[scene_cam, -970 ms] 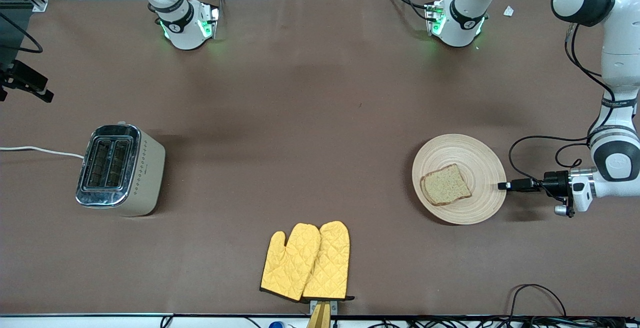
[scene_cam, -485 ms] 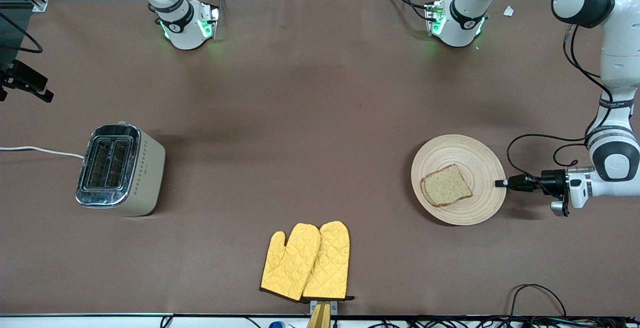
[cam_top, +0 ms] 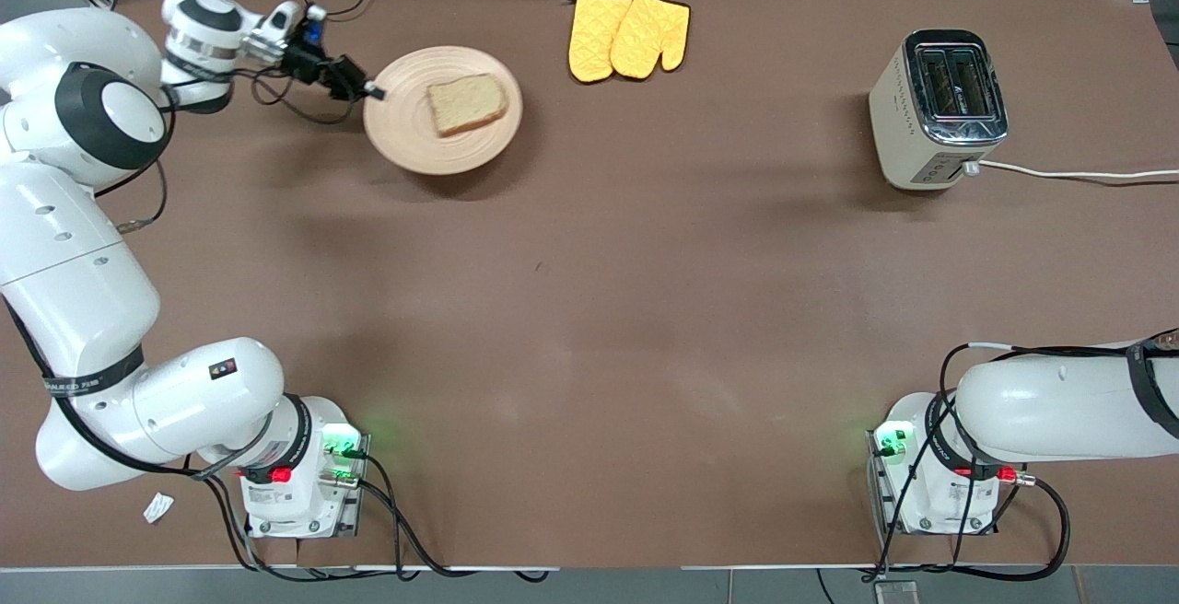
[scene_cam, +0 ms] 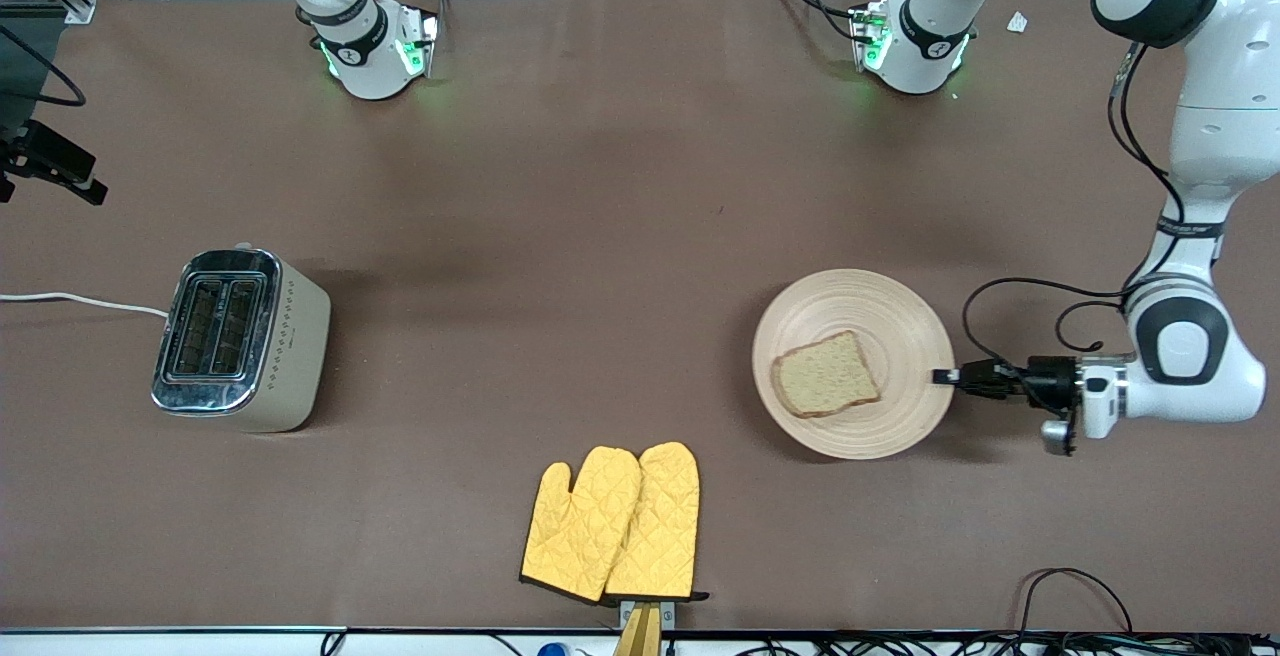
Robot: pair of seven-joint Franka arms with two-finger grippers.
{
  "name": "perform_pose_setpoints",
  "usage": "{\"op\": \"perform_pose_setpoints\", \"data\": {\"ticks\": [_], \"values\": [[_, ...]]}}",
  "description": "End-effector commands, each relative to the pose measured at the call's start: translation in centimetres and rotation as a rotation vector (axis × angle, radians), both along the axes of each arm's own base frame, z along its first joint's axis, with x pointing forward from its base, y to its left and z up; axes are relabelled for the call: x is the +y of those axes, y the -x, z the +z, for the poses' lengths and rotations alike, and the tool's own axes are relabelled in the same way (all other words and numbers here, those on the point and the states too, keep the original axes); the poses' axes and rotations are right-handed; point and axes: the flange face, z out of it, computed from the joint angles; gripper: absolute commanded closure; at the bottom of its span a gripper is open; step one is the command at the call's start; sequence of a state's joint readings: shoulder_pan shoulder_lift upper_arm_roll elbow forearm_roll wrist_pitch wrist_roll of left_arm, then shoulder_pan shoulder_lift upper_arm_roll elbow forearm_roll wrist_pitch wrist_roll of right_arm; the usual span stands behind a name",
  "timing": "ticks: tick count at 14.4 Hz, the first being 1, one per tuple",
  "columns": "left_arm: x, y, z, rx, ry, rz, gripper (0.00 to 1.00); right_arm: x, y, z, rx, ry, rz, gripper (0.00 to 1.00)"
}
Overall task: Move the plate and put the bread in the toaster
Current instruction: 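Push the wooden plate with the left gripper toward the toaster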
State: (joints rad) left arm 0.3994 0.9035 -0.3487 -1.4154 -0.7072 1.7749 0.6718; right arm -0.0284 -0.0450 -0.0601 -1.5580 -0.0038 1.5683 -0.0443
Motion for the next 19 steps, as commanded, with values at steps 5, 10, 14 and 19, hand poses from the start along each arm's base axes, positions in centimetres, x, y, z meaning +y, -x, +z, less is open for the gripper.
{"op": "perform_pose_setpoints", "data": {"ticks": [5, 10, 14, 19], "values": [[-18.8, 0.2, 0.1, -0.042, 0.014, -0.027, 1.0, -0.7, 0.5, 0.8, -0.008, -0.002, -0.019, 0.0], [-29.7, 3.2, -1.1, -0.016, 0.068, -0.062, 1.0, -0.6, 0.4, 0.1, 0.01, -0.004, -0.029, 0.0], [-32.2, 4.6, -3.5, 0.024, 0.057, -0.088, 0.99, -0.6, 0.5, 0.0, 0.021, -0.009, -0.021, 0.0], [-30.6, 3.4, -4.4, 0.05, 0.006, -0.051, 0.75, -0.6, 0.6, -0.4, 0.038, -0.02, -0.021, 0.0]]}}
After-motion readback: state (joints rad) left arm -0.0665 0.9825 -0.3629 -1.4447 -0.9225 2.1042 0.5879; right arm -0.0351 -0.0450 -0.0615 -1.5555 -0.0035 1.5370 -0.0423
